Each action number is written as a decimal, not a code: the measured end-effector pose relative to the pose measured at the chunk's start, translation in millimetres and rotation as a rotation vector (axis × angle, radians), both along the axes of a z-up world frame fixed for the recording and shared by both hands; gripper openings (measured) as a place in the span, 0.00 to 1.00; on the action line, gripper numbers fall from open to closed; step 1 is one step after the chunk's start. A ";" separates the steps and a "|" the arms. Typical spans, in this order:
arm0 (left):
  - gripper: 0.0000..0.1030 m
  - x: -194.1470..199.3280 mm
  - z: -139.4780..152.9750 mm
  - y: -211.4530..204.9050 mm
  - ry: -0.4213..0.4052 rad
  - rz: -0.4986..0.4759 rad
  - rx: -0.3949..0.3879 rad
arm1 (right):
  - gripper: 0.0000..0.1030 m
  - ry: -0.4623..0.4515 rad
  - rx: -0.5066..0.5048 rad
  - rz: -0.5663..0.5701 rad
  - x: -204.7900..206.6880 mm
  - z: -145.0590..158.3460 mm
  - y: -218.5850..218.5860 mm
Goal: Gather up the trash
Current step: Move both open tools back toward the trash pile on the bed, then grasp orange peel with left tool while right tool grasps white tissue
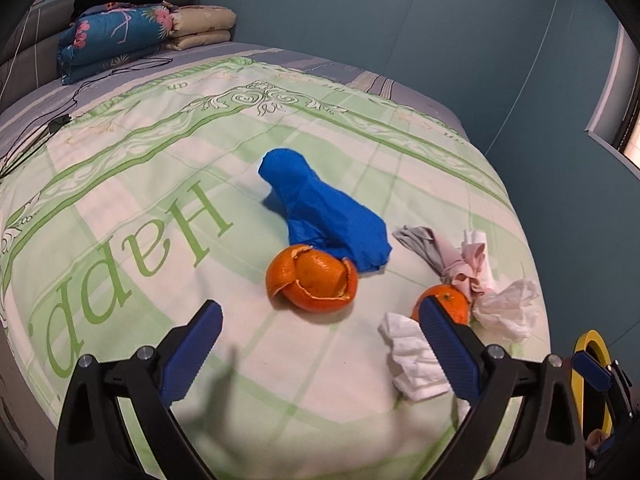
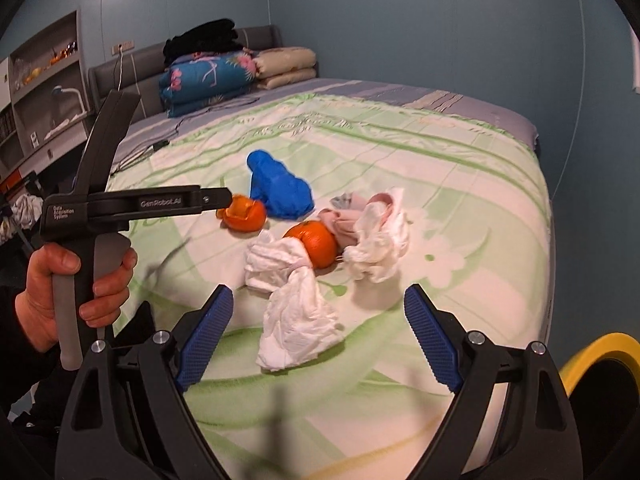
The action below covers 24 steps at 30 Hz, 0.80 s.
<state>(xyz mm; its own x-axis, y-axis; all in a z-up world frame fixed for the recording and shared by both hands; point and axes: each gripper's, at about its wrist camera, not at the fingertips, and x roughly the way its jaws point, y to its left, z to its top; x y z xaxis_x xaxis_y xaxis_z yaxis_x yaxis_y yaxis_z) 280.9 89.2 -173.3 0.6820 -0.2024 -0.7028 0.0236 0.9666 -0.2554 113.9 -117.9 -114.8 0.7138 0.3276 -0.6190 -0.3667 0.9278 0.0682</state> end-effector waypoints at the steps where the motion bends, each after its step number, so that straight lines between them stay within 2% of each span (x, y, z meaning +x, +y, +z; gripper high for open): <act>1: 0.92 2.2 -3.4 0.6 0.003 0.002 0.007 | 0.81 0.007 -0.004 0.004 3.0 -3.5 3.4; 7: 0.92 14.3 -18.2 2.8 0.033 0.001 -0.001 | 0.81 0.029 -0.035 0.022 15.4 -20.3 20.4; 20: 0.91 43.1 -34.6 -0.5 0.074 -0.015 -0.028 | 0.79 0.073 -0.061 0.015 34.3 -37.5 28.5; 22: 0.91 45.9 -36.4 -1.8 0.076 -0.016 -0.026 | 0.76 0.081 -0.062 0.013 35.2 -39.4 29.5; 24: 0.84 48.3 -37.4 -3.6 0.080 -0.018 -0.018 | 0.75 0.088 -0.067 0.010 38.0 -42.1 31.1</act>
